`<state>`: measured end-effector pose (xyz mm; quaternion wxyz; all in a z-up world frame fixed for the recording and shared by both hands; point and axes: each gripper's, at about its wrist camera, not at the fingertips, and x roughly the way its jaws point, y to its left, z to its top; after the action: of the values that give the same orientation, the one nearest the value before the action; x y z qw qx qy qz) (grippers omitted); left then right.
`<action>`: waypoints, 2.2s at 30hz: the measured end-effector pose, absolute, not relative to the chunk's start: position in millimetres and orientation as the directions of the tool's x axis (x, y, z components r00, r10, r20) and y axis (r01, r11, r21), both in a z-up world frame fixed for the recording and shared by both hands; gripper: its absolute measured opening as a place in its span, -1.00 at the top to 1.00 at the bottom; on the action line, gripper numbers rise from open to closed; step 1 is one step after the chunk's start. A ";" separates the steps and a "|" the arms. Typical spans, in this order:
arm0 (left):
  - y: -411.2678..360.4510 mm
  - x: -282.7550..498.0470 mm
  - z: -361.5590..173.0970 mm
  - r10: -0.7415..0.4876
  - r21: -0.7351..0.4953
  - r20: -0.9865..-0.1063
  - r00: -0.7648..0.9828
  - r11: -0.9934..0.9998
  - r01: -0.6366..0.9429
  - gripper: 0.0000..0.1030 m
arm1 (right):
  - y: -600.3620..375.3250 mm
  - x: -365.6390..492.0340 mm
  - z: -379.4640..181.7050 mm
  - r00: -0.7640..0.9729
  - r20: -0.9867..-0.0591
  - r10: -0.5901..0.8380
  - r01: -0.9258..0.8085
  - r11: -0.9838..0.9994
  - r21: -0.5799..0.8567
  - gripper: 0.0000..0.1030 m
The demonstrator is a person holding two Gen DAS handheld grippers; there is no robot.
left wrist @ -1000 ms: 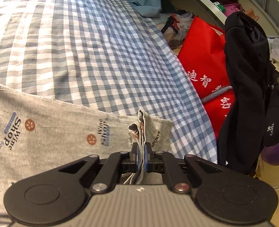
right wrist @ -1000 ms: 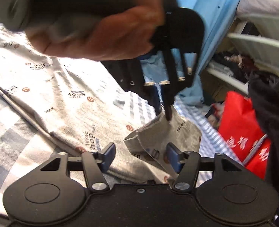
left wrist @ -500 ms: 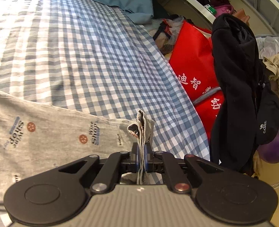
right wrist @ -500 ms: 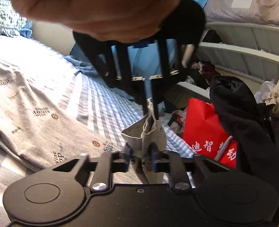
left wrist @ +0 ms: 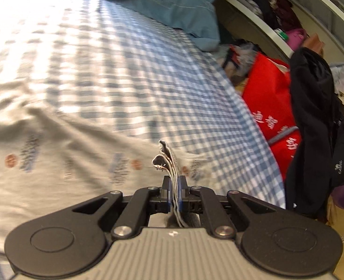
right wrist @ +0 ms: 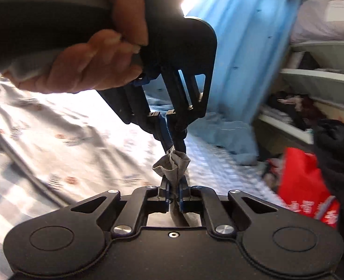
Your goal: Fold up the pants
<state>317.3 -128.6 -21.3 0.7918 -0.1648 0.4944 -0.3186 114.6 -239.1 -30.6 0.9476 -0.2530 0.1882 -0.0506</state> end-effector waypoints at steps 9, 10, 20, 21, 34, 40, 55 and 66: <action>-73.6 331.1 -66.3 -0.685 -0.612 -0.658 0.312 0.728 0.308 0.89 | -191.9 128.5 -50.3 0.894 -0.428 -0.129 -0.115 0.859 -0.499 0.90; -69.6 330.6 -64.4 -0.685 -0.606 -0.654 0.320 0.728 0.320 0.89 | -187.7 128.8 -48.8 0.896 -0.427 -0.122 -0.121 0.858 -0.499 0.90; -2.3 328.1 -25.5 -0.619 -0.484 -0.658 0.429 0.784 0.388 0.89 | -122.4 137.9 -25.9 0.906 -0.420 0.050 -0.244 0.874 -0.422 0.90; 5.1 329.0 -27.0 -0.607 -0.477 -0.665 0.435 0.793 0.379 0.89 | -116.0 139.7 -26.9 0.902 -0.426 0.064 -0.258 0.871 -0.417 0.90; 52.7 343.0 -95.2 -0.579 -0.532 -0.701 0.417 0.814 0.235 0.84 | -77.8 164.9 -59.8 0.826 -0.549 0.130 -0.396 0.826 -0.401 0.67; 50.7 332.8 -82.6 -0.517 -0.478 -0.720 0.463 0.853 0.208 0.16 | -121.5 144.7 -43.8 0.851 -0.503 0.150 -0.365 0.858 -0.361 -0.30; -16.2 312.4 -96.7 -0.028 -0.017 -0.682 0.731 1.000 0.023 -0.95 | -279.9 217.4 -45.8 0.933 -0.332 -0.141 -0.063 0.842 -0.536 -0.98; -3.3 309.8 -103.9 -0.038 -0.059 -0.640 0.768 0.998 0.000 -1.00 | -324.8 271.6 -79.9 0.867 -0.398 -0.301 0.026 0.824 -0.566 -0.99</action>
<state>309.8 -3.3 -103.9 0.9397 -0.0277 0.3407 -0.0103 271.6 -324.8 -79.9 0.9237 -0.2829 0.2426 -0.0885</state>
